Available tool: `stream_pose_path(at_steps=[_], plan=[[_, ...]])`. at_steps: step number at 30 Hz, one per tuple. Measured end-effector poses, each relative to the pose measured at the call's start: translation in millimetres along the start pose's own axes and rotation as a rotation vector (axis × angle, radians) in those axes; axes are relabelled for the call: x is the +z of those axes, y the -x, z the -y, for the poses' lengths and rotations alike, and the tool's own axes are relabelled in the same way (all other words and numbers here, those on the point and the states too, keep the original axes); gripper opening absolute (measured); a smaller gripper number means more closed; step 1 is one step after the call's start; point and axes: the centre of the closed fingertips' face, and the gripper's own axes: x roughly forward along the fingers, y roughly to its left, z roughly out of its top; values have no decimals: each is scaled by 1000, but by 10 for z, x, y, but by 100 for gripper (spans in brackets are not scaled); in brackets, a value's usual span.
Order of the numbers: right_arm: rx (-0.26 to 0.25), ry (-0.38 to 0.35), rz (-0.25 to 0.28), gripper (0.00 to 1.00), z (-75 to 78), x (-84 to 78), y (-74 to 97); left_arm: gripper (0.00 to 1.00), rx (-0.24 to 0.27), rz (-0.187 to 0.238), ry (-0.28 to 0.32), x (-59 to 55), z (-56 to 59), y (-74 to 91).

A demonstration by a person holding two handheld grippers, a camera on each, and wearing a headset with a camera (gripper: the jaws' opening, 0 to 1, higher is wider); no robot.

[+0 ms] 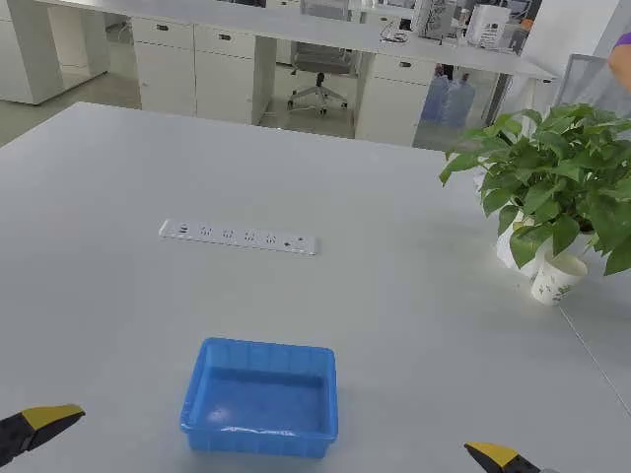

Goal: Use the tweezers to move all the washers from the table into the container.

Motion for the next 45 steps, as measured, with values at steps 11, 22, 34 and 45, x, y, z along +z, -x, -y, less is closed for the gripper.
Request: stream_pose_path(at_steps=[11,22,34,45], plan=[[5,2,-3,100,-28,-7,-11,99,-7,7,6,-27,14,-33],[8,12,-5,100,-19,9,-23,99,-3,8,-3,-7,-14,-16],[8,19,-5,100,-20,22,-6,98,-13,9,-13,-10,11,-22],[9,27,-6,100,-10,42,-12,96,-12,11,-22,0,-5,-2]])
